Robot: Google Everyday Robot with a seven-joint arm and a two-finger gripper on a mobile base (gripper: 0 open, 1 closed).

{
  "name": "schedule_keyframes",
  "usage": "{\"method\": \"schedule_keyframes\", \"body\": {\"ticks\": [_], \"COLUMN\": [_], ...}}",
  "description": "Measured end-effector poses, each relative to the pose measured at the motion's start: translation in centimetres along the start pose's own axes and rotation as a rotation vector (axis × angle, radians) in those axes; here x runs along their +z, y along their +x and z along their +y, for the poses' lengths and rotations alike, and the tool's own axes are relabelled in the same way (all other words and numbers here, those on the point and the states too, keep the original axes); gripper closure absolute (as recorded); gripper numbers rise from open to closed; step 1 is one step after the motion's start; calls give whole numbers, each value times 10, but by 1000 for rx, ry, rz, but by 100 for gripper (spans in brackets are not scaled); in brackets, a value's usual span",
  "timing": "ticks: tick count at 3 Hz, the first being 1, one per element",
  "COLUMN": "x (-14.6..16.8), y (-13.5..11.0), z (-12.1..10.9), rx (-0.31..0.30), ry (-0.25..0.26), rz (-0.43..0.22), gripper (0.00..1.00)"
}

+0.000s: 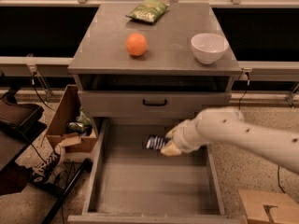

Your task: Pick rxbar blueberry from middle drawer and place on counter

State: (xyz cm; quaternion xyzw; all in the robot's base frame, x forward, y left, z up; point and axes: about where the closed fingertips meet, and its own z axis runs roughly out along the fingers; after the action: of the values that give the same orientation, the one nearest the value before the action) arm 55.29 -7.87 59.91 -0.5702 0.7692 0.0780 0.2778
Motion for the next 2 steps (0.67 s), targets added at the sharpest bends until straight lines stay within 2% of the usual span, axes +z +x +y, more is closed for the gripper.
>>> {"method": "schedule_keyframes", "body": {"ticks": [2], "x": [-112], "y": [-31], "z": [-36], "rx": [18], "ry": [-49], "rz": [53], "gripper": [100]}}
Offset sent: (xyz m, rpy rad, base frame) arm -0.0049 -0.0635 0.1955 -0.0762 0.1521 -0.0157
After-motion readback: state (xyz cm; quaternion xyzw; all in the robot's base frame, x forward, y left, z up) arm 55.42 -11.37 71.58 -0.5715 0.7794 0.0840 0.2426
